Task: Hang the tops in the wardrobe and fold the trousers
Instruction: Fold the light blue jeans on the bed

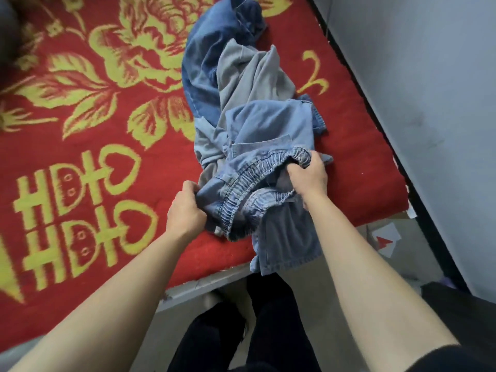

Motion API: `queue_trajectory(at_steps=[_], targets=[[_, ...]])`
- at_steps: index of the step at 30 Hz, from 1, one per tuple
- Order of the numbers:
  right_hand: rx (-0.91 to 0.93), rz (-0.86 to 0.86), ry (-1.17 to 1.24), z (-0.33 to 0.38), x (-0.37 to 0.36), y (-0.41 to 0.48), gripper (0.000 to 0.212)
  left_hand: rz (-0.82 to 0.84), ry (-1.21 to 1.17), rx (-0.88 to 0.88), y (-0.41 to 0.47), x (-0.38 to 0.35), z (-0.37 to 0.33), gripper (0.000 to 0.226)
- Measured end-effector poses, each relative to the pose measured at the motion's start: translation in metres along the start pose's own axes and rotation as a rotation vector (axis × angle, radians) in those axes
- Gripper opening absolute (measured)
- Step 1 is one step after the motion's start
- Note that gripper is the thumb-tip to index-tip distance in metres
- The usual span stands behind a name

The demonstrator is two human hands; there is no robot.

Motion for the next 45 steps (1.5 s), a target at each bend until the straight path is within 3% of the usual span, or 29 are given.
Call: queue_trajectory(at_steps=[3, 6, 8, 12, 18, 20, 23, 29, 33, 35, 42, 45], targets=[[0.098, 0.026, 0.158, 0.042, -0.004, -0.039, 0.039, 0.072, 0.005, 0.023, -0.023, 0.005, 0.024, 0.048], [0.159, 0.142, 0.413, 0.096, -0.012, -0.083, 0.035, 0.020, -0.056, -0.018, -0.046, 0.009, 0.039, 0.054], [0.161, 0.243, 0.606, 0.132, -0.018, -0.110, 0.038, 0.027, -0.077, 0.045, -0.064, 0.015, 0.045, 0.061], [0.153, 0.328, 0.852, 0.181, -0.028, -0.180, 0.052, 0.368, -0.278, 0.178, -0.117, 0.022, 0.058, 0.057], [0.285, 0.304, 0.951, 0.228, -0.030, -0.335, 0.077, 0.536, -0.844, -0.114, -0.215, 0.094, 0.073, 0.051], [0.411, 0.294, 0.882, 0.249, -0.028, -0.397, 0.072, 0.442, -1.016, -0.126, -0.237, 0.127, 0.083, 0.048], [0.664, 0.314, 0.770, 0.286, -0.012, -0.486, 0.042, 0.183, -1.219, -0.095, -0.261, 0.191, 0.103, 0.037], [1.089, 0.107, 0.531, 0.360, 0.057, -0.591, 0.060, -0.276, -1.605, -0.242, -0.315, 0.365, 0.148, 0.034], [1.123, 0.025, 0.493, 0.381, 0.084, -0.612, 0.067, -0.713, -1.529, -0.380, -0.373, 0.487, 0.182, 0.036], [1.125, 0.003, 0.443, 0.386, 0.089, -0.615, 0.063, -0.847, -1.444, -0.414, -0.406, 0.532, 0.196, 0.034], [1.083, -0.096, 0.032, 0.401, 0.086, -0.645, 0.057, -0.958, -1.278, -0.561, -0.468, 0.580, 0.216, 0.048], [1.037, -0.010, 0.042, 0.393, 0.077, -0.657, 0.042, -1.051, -1.094, -0.570, -0.478, 0.579, 0.224, 0.042]])
Point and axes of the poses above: each hand's wrist, its own y-axis towards the middle knuckle, its own x-axis out of the back of the hand, z = x × y, the point moved 5 cm from there along y, towards the middle knuckle, and after that the axes turned 1 degree about -y, right-handed, at the moved point
